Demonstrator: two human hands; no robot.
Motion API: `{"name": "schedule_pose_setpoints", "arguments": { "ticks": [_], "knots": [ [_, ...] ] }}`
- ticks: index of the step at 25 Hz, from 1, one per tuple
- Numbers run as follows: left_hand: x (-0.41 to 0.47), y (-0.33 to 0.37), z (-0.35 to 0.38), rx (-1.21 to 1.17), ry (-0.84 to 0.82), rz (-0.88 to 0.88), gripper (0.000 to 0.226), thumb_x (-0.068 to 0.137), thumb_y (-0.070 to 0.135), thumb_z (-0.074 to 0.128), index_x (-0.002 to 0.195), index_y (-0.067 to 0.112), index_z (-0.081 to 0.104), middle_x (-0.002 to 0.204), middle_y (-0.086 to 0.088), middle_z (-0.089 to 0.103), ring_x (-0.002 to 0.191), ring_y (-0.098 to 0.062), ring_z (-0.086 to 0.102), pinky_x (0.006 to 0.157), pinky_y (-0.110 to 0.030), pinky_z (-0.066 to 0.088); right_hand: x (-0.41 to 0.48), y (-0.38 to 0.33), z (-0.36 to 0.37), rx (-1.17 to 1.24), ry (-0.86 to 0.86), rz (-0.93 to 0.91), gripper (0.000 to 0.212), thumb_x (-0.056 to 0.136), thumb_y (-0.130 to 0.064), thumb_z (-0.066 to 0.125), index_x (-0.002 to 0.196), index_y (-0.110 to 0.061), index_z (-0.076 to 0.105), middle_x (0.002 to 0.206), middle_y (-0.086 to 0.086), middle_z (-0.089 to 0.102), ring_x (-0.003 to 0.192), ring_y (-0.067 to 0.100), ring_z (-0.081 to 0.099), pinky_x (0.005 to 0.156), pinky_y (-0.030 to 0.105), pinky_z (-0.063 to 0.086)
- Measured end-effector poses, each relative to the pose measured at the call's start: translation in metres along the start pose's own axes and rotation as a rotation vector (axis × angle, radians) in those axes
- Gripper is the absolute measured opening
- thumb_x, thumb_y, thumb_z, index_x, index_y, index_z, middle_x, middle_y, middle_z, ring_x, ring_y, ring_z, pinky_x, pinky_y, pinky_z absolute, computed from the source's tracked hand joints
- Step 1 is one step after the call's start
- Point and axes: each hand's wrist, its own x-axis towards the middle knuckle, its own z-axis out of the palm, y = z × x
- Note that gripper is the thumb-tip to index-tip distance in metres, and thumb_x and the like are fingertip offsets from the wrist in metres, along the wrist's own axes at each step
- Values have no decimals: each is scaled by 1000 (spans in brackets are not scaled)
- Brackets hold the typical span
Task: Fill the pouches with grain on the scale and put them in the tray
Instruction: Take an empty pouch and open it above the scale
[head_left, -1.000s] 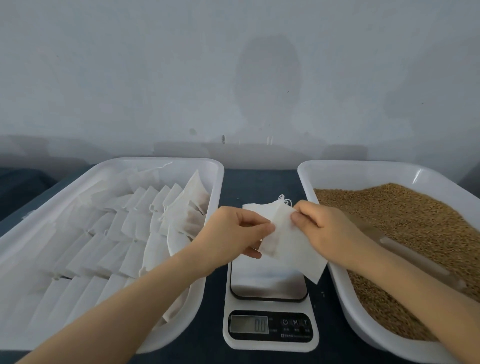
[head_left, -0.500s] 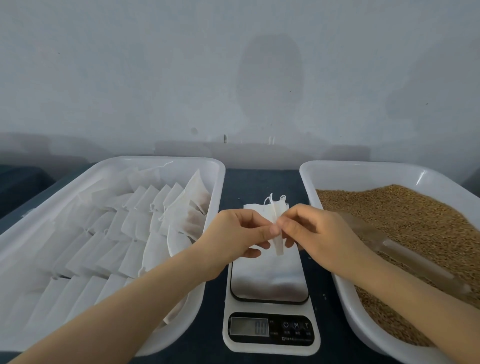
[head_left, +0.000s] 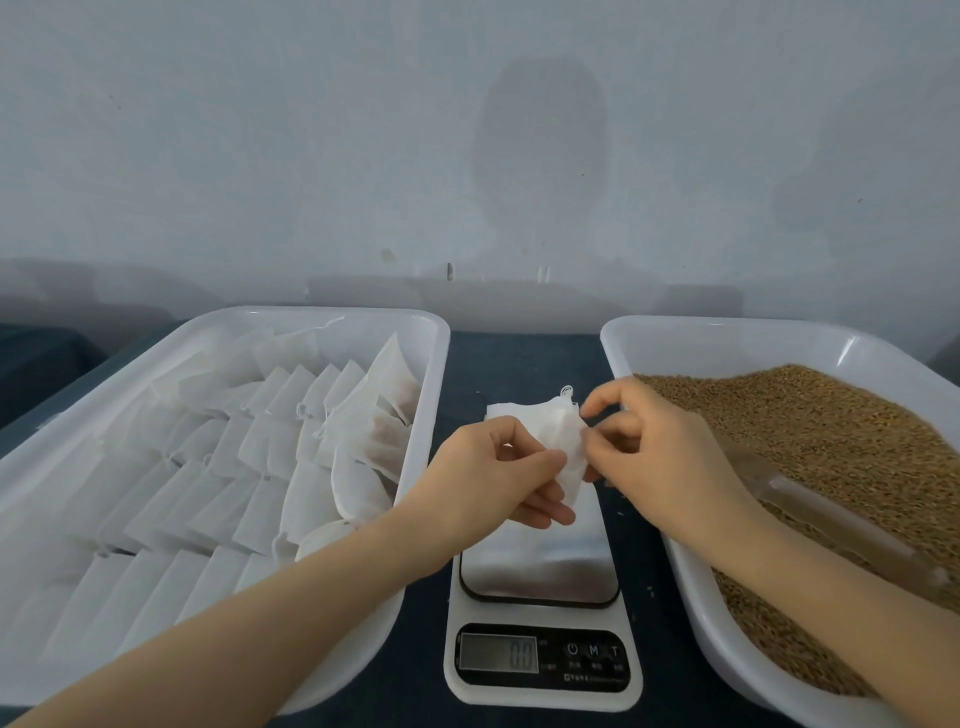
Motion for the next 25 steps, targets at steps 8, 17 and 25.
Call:
{"name": "schedule_pose_setpoints", "arguments": {
  "ticks": [8,17,25],
  "knots": [
    [-3,3,5,19,58,82,18,94,16,57,81,7,48,71,-9,72,67,-27,72,63,-34,60,2,-5,4,-142,-89,-193,28,85,4,57,90,-17,75,71,-12,57,65,0,53,63,7,38],
    [-3,-1,0,500,339,498,27,87,24,67,109,32,53,101,19,44,92,5,47,74,-7,39,10,0,-12,68,-73,123,23,83,-18,63,68,-34,68,57,-19,62,51,4,57,47,14,40],
    [8,-5,-20,179,291,186,45,89,13,66,120,32,40,77,13,66,70,10,59,55,0,40,15,9,-25,280,-169,278,13,85,-20,69,95,-25,76,94,-13,73,96,4,66,87,25,47]
  ]
}}
